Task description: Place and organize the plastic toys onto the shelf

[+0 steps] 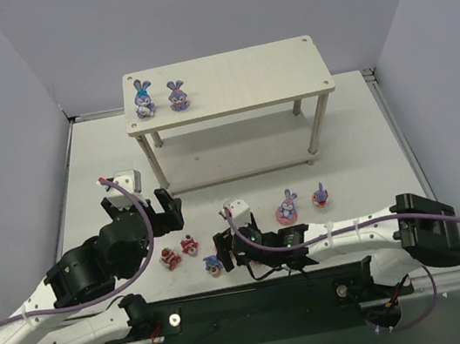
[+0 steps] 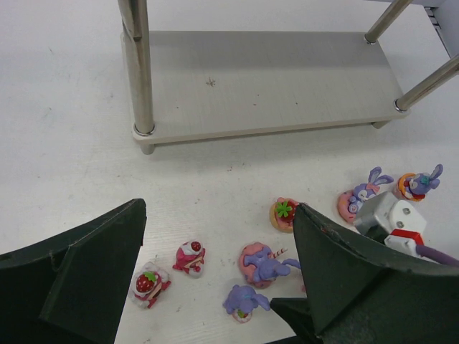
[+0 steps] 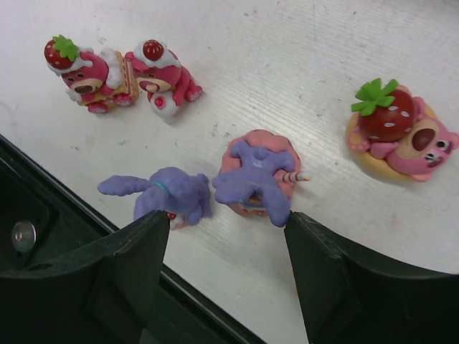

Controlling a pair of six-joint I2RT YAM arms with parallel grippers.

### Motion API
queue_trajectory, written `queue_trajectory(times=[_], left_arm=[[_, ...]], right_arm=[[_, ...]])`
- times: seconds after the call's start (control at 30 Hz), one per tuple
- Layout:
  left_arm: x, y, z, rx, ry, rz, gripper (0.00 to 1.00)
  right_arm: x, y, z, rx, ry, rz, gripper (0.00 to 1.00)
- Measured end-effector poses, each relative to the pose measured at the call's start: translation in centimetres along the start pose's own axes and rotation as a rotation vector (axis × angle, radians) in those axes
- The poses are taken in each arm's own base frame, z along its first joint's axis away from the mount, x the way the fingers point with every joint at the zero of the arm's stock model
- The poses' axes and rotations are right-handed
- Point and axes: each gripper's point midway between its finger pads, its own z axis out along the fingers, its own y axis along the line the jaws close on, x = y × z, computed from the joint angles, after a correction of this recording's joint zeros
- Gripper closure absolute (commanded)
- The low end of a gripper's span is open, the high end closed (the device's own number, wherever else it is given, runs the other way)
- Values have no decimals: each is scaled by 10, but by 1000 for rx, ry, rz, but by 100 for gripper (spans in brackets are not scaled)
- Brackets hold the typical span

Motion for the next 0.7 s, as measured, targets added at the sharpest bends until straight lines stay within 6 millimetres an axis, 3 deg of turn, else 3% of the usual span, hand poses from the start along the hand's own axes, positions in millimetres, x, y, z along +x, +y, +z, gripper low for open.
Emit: queue_trajectory(times=[0.13, 0.23, 0.43, 0.7], left_arm=[[6, -1, -3, 20, 29, -13, 7], [9, 0, -6, 36, 46, -24, 7], [9, 5, -12, 41, 49, -37, 7], [12, 6, -12, 42, 62, -31, 7]], right_arm=[[6, 8, 19, 45, -60, 43, 41], [9, 4, 27, 99, -93, 67, 42], [1, -8, 30, 179, -155, 90, 44], [-8, -4, 39, 207, -185, 103, 50]])
